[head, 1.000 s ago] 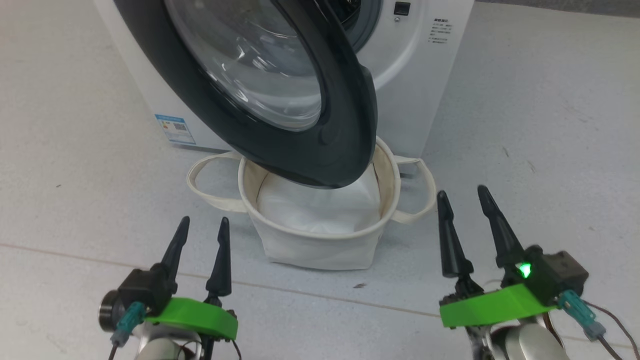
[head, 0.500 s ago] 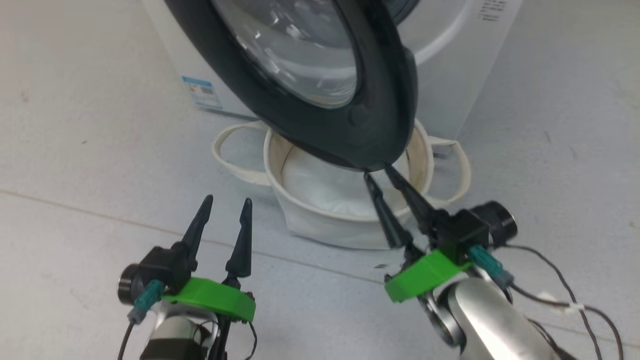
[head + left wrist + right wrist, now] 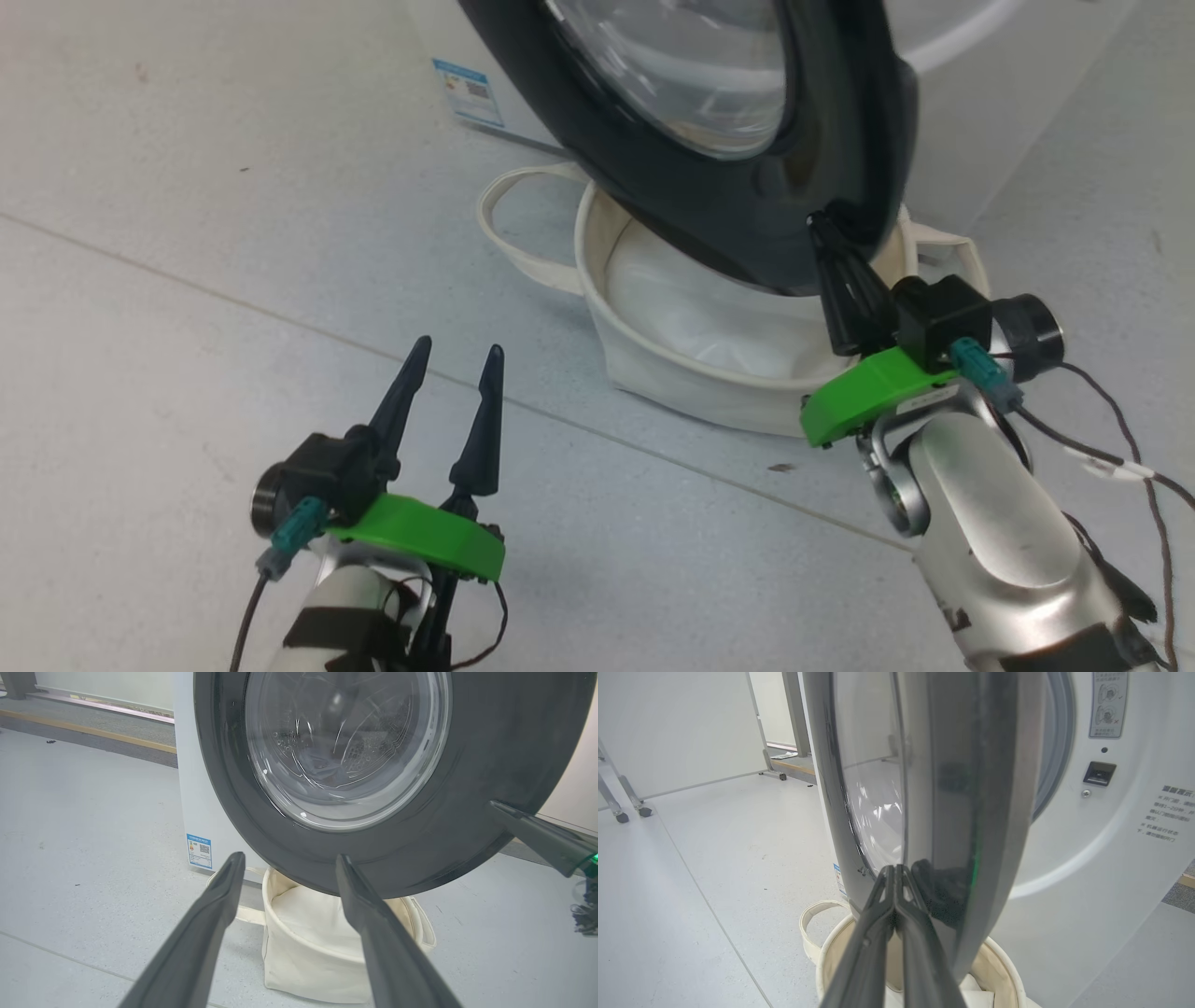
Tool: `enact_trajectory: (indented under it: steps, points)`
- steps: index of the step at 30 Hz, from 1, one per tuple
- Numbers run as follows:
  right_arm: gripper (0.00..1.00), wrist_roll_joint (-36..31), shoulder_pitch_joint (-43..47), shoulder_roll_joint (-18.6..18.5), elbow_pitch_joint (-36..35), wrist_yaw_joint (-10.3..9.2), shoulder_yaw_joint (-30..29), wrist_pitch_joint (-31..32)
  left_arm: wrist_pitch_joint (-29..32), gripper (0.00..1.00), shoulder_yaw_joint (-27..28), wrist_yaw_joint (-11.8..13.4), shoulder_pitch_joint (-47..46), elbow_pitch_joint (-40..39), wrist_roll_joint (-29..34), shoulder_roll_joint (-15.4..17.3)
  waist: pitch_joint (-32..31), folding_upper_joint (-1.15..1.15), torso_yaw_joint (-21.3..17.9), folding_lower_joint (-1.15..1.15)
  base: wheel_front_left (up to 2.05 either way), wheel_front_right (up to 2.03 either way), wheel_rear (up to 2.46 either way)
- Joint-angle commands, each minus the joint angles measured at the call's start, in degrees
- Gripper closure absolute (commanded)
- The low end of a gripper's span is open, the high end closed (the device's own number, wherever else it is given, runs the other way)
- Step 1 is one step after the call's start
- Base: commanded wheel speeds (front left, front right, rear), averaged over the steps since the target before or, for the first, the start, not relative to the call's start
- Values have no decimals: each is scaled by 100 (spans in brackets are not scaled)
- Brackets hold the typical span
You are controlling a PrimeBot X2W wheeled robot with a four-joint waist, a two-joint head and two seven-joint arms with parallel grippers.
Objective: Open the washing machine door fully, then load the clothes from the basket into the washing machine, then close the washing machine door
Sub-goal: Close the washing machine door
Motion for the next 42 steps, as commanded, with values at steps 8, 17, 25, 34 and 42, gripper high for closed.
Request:
enact_trajectory:
  steps: [8,17,25,34,42]
  points:
    - [100,-179,-264,38,-52,0,-785,-26,-69,0,28,98,-156,-204,-263,61,125,0,301,0,0,0,0]
    - [100,-444,-530,63,-11,0,-1871,-26,-69,0,-182,149,-235,-246,-385,61,261,0,532,0,0,0,0]
    - [100,-836,-848,82,237,0,-2926,-26,-69,0,-289,199,-208,-233,-459,61,367,0,746,0,0,0,0]
    - [100,-1434,-1532,110,832,0,-3712,-26,-69,0,-401,285,-279,-296,-574,61,669,0,916,0,0,0,0]
    - [100,-1641,-2189,-45,1046,0,-4075,-26,-69,0,-560,391,-417,-424,-747,61,943,0,1080,0,0,0,0]
